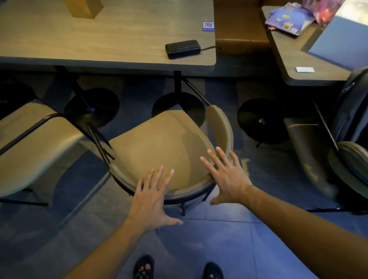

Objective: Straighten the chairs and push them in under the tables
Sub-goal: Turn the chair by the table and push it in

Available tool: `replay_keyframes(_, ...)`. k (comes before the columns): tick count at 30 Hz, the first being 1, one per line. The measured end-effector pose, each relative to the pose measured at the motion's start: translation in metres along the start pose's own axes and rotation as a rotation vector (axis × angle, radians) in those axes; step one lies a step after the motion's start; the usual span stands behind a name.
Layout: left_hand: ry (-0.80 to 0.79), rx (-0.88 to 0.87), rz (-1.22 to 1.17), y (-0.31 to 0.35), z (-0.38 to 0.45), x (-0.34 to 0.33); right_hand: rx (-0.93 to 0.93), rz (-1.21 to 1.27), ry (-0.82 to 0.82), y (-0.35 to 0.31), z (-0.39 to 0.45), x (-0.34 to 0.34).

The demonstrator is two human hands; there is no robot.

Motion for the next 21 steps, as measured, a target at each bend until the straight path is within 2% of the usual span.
replay_keyframes(5,-0.123,0.112,0.086,0.017,0.032,0.000,0.097,-0.075,-0.017,0.030,0.027,-0.004)
replay_keyframes(10,-0.307,0.093,0.198,0.012,0.049,-0.006,0.177,-0.192,-0.053,0.053,0.056,-0.013)
replay_keyframes(14,-0.304,0.070,0.182,0.011,0.055,-0.011,0.344,-0.220,-0.024,0.056,0.069,-0.017)
replay_keyframes(21,-0.305,0.034,0.241,0.011,0.053,-0.007,0.315,-0.267,-0.006,0.053,0.065,-0.015)
Point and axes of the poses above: each hand's wrist, its own z-axis towards the middle knuckle, its own x-axis out of the back of the hand, y = z × x, the point moved 2 cm from there along z, towards the middle knuckle, and after that the axes turned 2 degrees about z, right-handed, at the moved point
